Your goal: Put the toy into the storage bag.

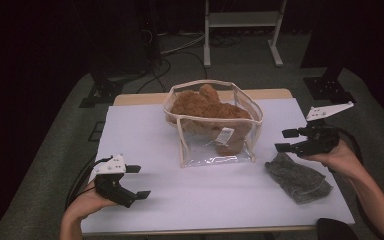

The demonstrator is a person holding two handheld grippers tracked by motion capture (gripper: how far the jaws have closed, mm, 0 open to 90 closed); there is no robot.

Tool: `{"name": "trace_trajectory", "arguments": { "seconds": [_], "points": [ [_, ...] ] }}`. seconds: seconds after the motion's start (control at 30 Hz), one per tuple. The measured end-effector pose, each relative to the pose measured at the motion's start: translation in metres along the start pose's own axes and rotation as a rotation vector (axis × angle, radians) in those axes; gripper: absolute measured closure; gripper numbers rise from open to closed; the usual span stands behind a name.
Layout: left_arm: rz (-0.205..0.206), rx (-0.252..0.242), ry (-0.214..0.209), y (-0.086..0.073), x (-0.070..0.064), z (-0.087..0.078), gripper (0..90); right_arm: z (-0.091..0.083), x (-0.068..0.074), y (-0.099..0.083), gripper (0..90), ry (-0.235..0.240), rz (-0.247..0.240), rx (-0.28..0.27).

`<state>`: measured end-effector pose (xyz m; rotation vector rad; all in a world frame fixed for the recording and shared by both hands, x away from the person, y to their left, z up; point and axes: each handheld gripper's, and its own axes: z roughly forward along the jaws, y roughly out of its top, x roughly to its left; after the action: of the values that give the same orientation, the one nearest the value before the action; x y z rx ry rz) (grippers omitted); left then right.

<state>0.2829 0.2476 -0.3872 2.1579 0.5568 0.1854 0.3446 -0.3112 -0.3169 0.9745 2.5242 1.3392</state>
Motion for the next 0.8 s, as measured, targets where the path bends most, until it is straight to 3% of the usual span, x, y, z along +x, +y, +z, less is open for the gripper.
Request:
{"name": "trace_trajectory", "arguments": {
  "seconds": [0.8],
  "points": [
    [-0.002, 0.011, 0.002, 0.001, -0.001, 0.004, 7.5, 0.019, -0.01, -0.065, 28.3, 0.014, 0.095, 0.027]
  ]
}}
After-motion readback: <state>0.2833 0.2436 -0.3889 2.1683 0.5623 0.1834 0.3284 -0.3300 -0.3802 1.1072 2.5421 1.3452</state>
